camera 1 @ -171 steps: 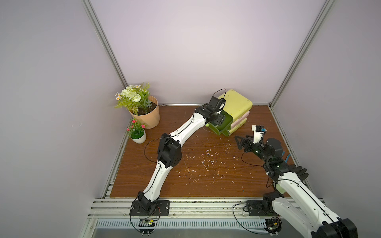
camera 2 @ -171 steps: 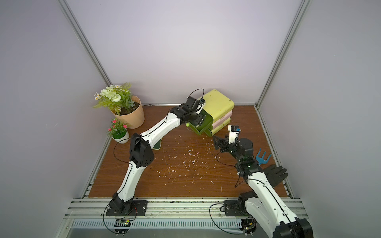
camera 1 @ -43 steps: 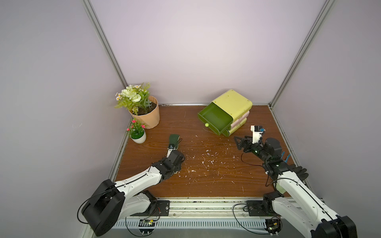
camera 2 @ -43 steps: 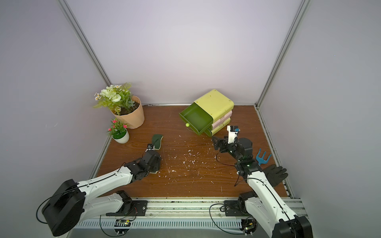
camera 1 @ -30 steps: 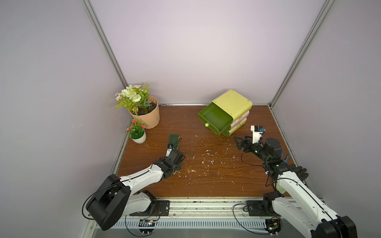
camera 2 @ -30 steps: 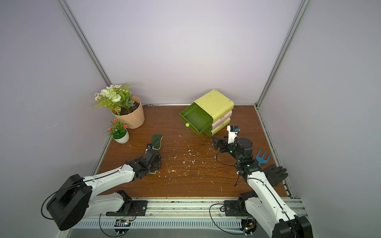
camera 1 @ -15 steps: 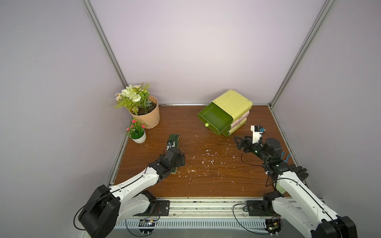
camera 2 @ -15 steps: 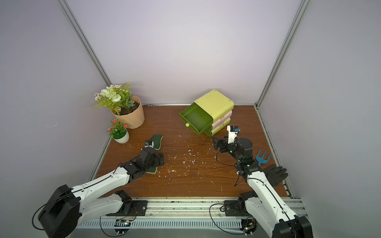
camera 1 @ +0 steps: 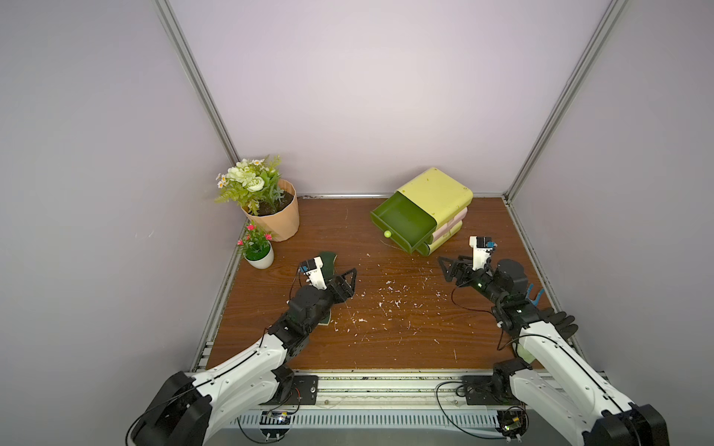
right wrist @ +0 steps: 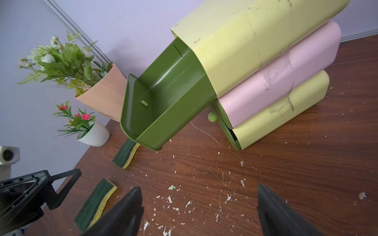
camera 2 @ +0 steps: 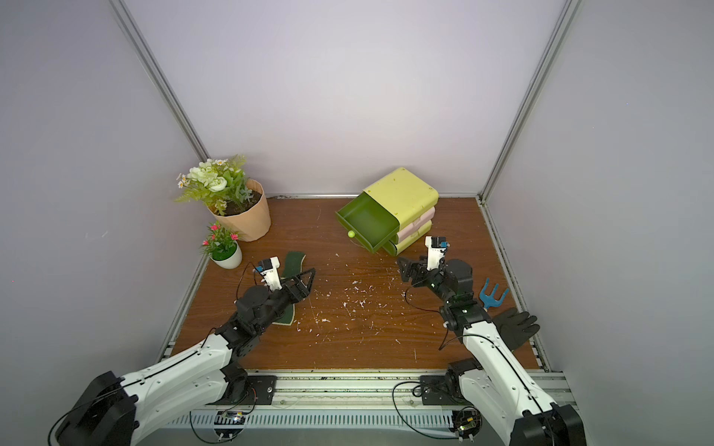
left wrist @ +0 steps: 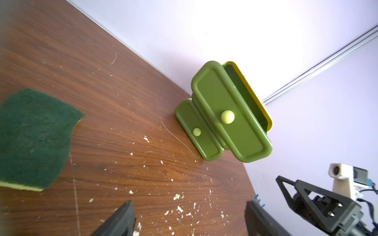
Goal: Take the sponge out of the drawer
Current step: Place the sponge at the center of the board, then close the drawer in the storage box.
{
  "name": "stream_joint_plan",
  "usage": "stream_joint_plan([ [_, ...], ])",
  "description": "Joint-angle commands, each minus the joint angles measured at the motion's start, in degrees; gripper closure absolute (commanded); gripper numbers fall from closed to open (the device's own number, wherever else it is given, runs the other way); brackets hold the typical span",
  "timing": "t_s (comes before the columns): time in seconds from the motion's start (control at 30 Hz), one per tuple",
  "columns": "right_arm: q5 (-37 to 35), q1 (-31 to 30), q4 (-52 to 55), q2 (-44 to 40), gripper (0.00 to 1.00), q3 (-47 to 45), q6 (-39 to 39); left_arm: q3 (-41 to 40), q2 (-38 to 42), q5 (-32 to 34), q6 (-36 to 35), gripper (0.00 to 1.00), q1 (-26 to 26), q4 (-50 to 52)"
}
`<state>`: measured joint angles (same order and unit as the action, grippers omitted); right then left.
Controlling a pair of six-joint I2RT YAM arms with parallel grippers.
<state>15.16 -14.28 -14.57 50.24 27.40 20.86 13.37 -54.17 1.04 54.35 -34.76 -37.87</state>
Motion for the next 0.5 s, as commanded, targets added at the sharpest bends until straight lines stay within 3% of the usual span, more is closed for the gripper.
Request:
stream_joint_plan([
  [0.0,-0.7,-0.3,-3.1,-0.7,0.09,0.0,0.1,1.8,-4.2,-5.2,5.3,0.15,0.5,-16.4],
  [0.47,-2.0,-0.4,-3.1,-1.4,0.09,-0.2,-0.2,17.3,-31.7,-15.3,11.9,0.3,-0.1,-31.0],
])
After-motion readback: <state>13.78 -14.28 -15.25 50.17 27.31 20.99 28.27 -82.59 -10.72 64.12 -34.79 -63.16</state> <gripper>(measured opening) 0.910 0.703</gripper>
